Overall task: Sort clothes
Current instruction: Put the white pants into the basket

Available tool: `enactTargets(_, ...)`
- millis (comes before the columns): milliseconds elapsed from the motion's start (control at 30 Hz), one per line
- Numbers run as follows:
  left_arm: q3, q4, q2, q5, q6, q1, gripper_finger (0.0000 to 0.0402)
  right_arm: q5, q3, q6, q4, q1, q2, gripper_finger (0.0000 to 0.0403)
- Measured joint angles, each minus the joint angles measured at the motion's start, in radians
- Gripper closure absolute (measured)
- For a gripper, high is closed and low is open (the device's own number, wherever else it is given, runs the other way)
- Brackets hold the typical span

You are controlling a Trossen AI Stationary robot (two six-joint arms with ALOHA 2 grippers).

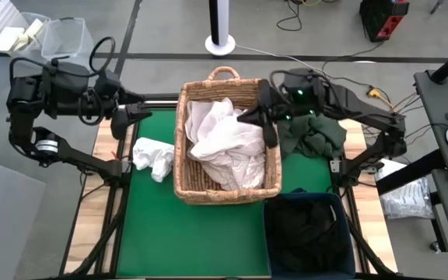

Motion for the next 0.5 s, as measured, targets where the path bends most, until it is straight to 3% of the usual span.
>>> enactTargets(233, 0.0, -0.169, -0.015, 0.0, -0.109, 0.0, 0.015, 0.0, 0.095, 0.005, -0.09, -0.069, 0.044, 0.039)
enactTargets(500, -0.01, -0.178, -0.023, 0.0, -0.167, 0.0, 0.015, 0.009, 0.152, -0.022, -0.177, -0.103, 0.066, 0.039)
